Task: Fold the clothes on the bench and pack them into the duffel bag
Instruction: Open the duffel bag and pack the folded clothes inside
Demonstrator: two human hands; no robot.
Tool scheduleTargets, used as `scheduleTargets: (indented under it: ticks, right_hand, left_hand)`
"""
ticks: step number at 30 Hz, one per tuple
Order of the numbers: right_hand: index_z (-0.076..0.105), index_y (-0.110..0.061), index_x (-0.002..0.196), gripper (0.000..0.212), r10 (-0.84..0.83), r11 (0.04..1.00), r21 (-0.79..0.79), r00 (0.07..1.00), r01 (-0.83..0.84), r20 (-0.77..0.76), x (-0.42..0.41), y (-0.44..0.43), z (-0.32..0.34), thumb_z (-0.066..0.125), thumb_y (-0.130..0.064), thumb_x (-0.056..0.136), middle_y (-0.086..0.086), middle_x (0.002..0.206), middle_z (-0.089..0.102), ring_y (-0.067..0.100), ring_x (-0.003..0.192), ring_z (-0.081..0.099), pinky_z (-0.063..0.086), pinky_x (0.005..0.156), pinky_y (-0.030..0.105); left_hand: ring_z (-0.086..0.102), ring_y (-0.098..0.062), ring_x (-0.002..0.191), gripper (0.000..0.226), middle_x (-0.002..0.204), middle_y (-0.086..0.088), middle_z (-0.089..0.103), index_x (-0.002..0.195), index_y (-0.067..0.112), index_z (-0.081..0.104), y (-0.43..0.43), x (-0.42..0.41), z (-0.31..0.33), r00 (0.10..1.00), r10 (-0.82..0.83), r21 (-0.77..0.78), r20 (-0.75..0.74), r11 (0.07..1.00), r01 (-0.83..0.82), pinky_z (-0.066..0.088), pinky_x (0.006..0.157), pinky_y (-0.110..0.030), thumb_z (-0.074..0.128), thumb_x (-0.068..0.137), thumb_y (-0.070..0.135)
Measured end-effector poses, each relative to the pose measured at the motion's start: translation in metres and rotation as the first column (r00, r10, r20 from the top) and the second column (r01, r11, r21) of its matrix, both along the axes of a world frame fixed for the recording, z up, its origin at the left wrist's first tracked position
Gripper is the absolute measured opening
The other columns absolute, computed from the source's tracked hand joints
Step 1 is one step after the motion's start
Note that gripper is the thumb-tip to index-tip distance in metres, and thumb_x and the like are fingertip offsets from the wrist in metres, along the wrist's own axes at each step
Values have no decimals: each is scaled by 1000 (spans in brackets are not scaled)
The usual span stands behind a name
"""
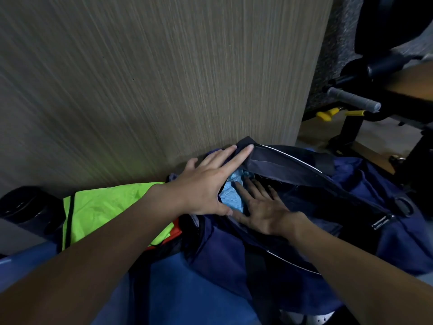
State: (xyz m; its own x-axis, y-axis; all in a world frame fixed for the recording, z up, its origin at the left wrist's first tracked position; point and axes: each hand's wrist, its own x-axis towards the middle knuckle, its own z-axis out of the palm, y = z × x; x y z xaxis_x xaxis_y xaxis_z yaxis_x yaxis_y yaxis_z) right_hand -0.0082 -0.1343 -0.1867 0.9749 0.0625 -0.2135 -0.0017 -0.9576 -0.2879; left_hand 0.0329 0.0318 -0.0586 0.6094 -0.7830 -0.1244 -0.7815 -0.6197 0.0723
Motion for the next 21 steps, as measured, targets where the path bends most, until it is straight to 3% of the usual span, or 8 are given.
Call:
scheduleTargets:
  ticks: [4,6,9,12,14,17,21]
  right_hand:
    - [-3,-30,155,81,-36,991,128,999,33,18,-21,-8,11,25,-71,91,-2,164,-6,18,151,-2,8,121,47]
    - [19,-22,154,70,-80,955,291,991,47,103,-38,-12,22,34,-59,97,6,160,21,24,146,23,25,117,44]
    - [51,-19,133,43,-92,956,292,957,8,276,-62,-13,47,42,-45,100,4,128,57,23,119,54,44,98,41]
    - [60,-17,123,34,-56,957,281,915,-65,400,-75,1,75,47,-37,100,1,116,63,22,106,60,49,90,40]
    - [64,-16,115,30,-31,948,295,890,-118,454,-78,20,92,48,-34,98,1,108,66,21,98,62,50,84,40]
    - [67,-15,107,21,44,925,308,866,-224,498,-75,60,108,51,-25,95,2,100,67,19,89,63,51,80,36]
    - [68,-11,105,17,115,867,386,880,-315,461,-61,121,111,56,-12,93,4,94,69,12,80,60,50,79,28]
  left_hand:
    - [-8,-16,153,127,166,12,-12,143,56,-28,-3,-5,1,999,29,8,-39,1000,-28,8,119,-56,79,78,44]
    - [-6,-16,153,117,166,9,-6,146,56,-24,-4,-8,1,998,33,-1,-57,999,-33,9,120,-54,74,84,40]
    - [0,-14,152,100,165,9,9,151,52,-16,-3,-18,2,996,18,-81,-82,996,-24,14,119,-52,63,93,33]
    - [10,-11,151,83,162,11,21,156,46,1,13,-28,0,992,46,-228,-116,971,-72,18,119,-49,55,96,25]
    - [26,-16,147,73,156,7,36,156,38,20,37,-32,-5,988,103,-368,-115,920,-138,26,118,-46,53,93,22]
    - [49,-22,132,54,140,-1,55,143,19,51,90,-34,-16,966,239,-541,-96,802,-252,37,112,-38,52,90,17]
    - [57,-27,125,42,128,-6,65,124,12,67,161,-37,-35,868,493,-601,58,712,-364,42,108,-44,49,88,22]
